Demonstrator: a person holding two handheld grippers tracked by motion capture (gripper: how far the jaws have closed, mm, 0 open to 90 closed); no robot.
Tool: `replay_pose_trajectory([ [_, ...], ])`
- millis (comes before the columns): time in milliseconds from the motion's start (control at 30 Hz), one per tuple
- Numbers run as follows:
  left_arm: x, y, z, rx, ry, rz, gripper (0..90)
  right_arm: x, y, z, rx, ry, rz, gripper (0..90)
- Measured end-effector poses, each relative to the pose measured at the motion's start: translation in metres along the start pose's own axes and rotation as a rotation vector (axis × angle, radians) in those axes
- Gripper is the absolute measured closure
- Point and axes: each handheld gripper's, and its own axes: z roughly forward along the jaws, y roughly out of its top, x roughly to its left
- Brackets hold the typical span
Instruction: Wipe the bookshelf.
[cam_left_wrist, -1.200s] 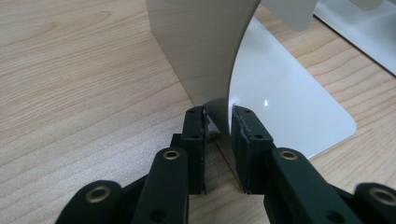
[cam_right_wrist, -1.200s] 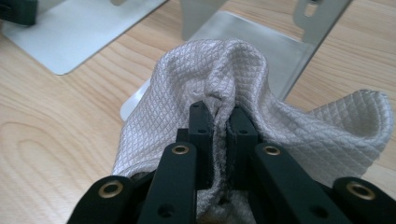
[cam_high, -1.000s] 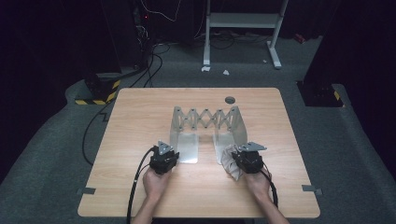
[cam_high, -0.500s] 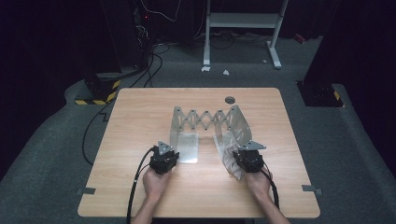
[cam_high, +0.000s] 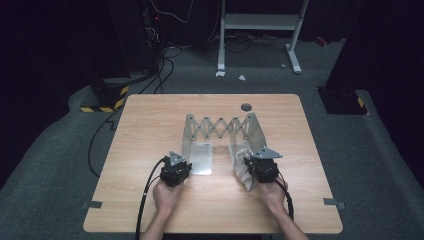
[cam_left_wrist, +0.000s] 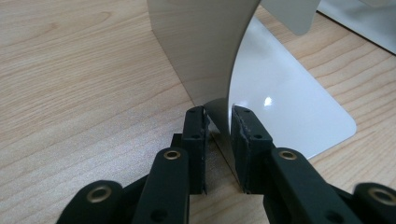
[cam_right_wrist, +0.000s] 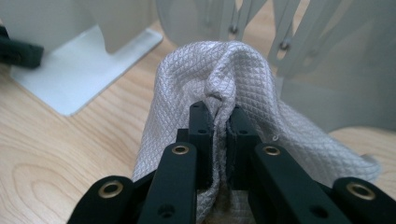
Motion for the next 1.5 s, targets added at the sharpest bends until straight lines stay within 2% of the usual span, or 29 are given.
replay_pose_trajectory([
  [200,0.000,0.000,0.000,0.000,0.000,-0.001,75.6,0.000,0.018,-0.008,-0.044,-0.016,0.013,83.5],
  [467,0.000,0.000,0.000,0.000,0.000,0.000,75.6,0.003,0.040,-0.011,-0.100,-0.035,0.013,83.5],
  [700,0.000,0.000,0.000,0.001,0.000,-0.001,75.6,0.004,0.059,-0.013,-0.139,-0.028,0.015,83.5],
  [933,0.000,0.000,0.000,0.001,-0.001,-0.001,75.6,0.005,0.065,-0.006,-0.125,-0.022,0.015,83.5],
  [1133,0.000,0.000,0.000,0.001,-0.002,-0.002,75.5,0.007,0.053,0.010,-0.071,-0.021,0.006,83.5],
  [1367,0.000,0.000,0.000,0.001,-0.001,-0.001,75.6,0.004,0.037,0.030,0.000,-0.001,0.022,83.5],
  [1500,0.000,0.000,0.000,0.001,-0.001,-0.002,75.6,0.002,0.037,0.030,-0.004,0.024,0.035,83.5],
])
